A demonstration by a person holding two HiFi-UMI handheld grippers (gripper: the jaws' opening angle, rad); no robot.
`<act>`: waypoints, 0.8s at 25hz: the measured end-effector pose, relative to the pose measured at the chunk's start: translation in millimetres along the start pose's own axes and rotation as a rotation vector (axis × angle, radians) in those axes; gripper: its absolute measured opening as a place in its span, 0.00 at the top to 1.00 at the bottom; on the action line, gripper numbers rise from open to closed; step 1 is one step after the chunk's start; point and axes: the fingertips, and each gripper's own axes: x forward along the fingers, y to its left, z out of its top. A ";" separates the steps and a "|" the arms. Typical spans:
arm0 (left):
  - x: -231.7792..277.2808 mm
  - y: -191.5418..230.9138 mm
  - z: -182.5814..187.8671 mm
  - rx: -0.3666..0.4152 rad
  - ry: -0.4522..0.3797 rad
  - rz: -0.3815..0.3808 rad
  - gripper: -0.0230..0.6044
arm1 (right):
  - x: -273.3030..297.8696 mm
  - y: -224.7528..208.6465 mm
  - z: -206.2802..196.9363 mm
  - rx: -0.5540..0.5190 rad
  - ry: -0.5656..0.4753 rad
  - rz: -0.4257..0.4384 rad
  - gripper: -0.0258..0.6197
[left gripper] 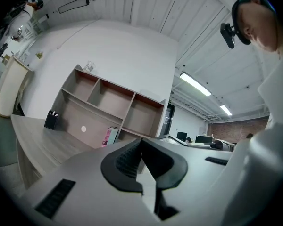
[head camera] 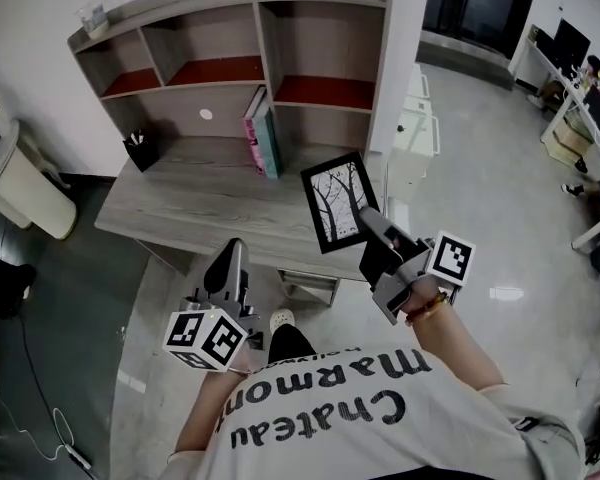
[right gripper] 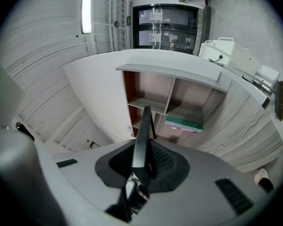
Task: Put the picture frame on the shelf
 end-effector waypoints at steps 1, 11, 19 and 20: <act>9.9 5.7 2.1 0.002 -0.002 -0.001 0.94 | 6.4 -2.4 5.2 -0.002 -0.006 -0.003 0.86; 117.0 59.4 36.9 0.013 0.047 -0.119 0.94 | 94.0 -20.3 55.0 0.008 -0.103 -0.019 0.86; 171.9 106.1 59.2 0.031 0.060 -0.172 0.94 | 155.2 -36.2 80.7 0.061 -0.192 -0.007 0.86; 178.3 112.5 59.8 0.028 0.065 -0.177 0.94 | 162.6 -39.5 82.9 0.074 -0.205 -0.009 0.86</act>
